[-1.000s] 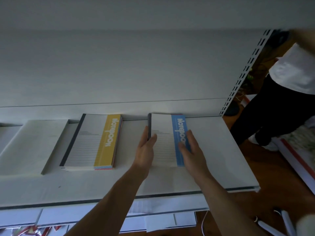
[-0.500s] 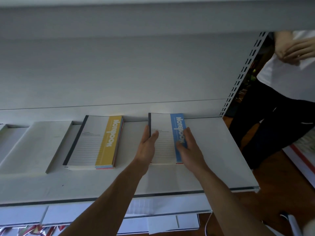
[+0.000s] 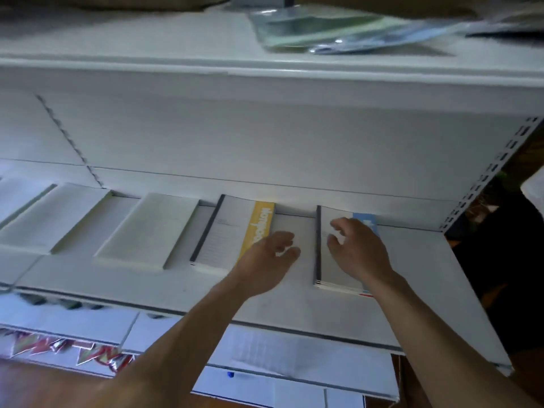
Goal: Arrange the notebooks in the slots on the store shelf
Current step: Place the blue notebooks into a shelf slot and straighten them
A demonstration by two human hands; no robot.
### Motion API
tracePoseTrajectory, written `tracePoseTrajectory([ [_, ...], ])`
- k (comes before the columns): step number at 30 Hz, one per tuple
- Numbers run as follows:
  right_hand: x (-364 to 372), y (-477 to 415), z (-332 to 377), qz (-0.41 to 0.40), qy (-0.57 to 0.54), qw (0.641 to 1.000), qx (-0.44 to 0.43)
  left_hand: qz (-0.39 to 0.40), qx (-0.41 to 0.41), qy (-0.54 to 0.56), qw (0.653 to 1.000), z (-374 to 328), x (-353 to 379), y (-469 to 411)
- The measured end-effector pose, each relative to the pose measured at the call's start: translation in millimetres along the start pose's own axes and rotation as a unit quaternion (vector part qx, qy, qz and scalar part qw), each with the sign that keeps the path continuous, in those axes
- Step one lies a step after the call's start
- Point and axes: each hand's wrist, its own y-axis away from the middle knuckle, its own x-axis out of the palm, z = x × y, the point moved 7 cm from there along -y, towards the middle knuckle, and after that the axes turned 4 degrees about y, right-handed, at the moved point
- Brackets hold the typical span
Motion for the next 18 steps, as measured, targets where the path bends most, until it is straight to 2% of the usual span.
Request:
tracePoseTrajectory([
  [2,16,-4,53,0.014,0.041,0.998,-0.048,-0.049,0.011,-0.182,0.982,9,-51,24],
  [3,24,-3,82,0.021,0.065,0.995,-0.070,-0.075,0.014,-0.239,0.968,15,-78,38],
  [6,56,5,173,0.042,0.075,0.987,-0.137,-0.140,-0.014,-0.317,0.938,50,-163,83],
  [14,169,90,447,0.136,0.013,0.939,-0.315,-0.258,-0.207,-0.330,0.884,199,-376,250],
  [18,208,138,557,0.166,-0.012,0.919,-0.358,-0.313,-0.247,-0.308,0.864,244,-456,321],
])
